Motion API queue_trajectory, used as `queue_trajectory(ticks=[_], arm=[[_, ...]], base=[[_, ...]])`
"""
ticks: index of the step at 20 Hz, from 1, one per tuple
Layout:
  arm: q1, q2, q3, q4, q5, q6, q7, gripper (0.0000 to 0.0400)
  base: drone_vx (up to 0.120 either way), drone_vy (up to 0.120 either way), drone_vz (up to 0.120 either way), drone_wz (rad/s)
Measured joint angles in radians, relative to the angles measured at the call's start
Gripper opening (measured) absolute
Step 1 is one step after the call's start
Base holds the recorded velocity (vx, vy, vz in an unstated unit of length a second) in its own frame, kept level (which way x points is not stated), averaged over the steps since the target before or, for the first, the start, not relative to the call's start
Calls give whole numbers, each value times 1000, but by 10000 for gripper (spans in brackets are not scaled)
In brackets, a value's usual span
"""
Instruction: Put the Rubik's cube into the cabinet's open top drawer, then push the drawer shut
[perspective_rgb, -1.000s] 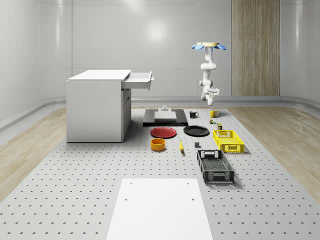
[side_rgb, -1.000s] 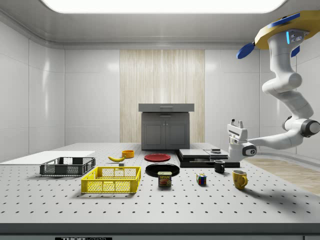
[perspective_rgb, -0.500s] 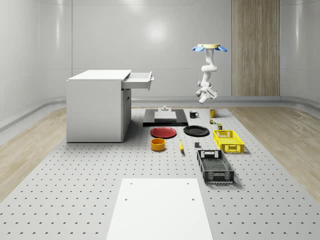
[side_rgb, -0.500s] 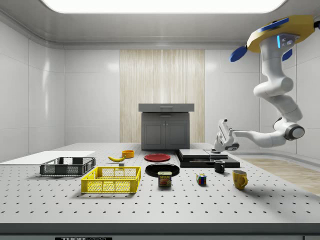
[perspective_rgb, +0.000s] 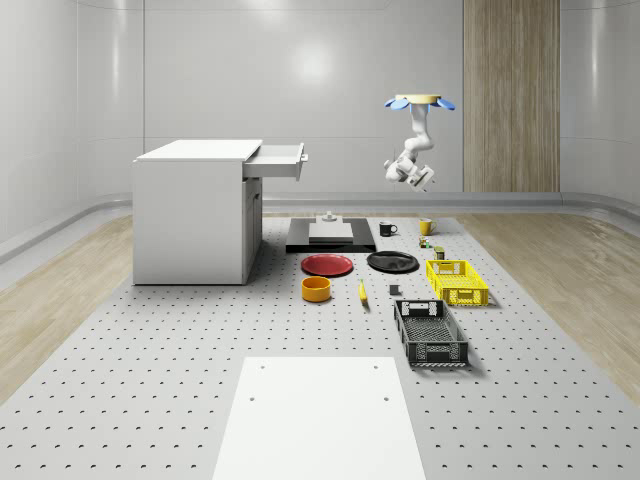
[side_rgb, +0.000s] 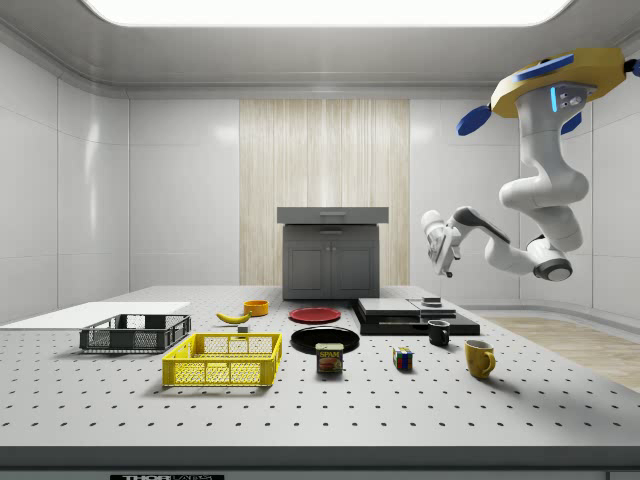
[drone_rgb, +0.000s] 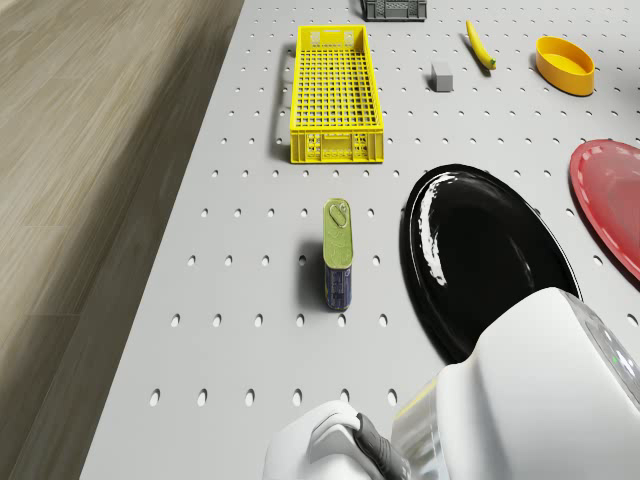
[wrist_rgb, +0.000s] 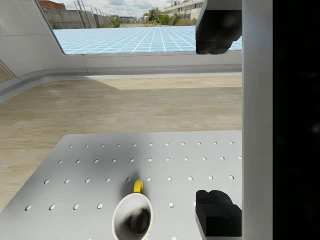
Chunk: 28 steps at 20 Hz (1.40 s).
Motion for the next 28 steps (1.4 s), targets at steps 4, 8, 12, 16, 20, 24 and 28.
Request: queue_trajectory(ticks=[4, 8, 12, 16, 20, 24, 28], arm=[[-197, -50, 116, -89, -204, -91, 140, 400], [-328, -92, 181, -119, -291, -149, 226, 400], [-403, -126, 217, -129, -322, -174, 275, 400], [-445, -154, 239, -131, -329, -177, 304, 400], [-469, -179, 254, -131, -326, -169, 323, 400], [-485, -202, 265, -130, -317, -155, 336, 400], [-497, -224, 274, -129, -307, -138, 346, 400]], base=[[120, 0, -120, 0], [120, 0, -120, 0], [120, -120, -120, 0], [120, -120, -120, 0], [110, -100, -120, 0], [0, 0, -120, 0], [20, -60, -120, 0]])
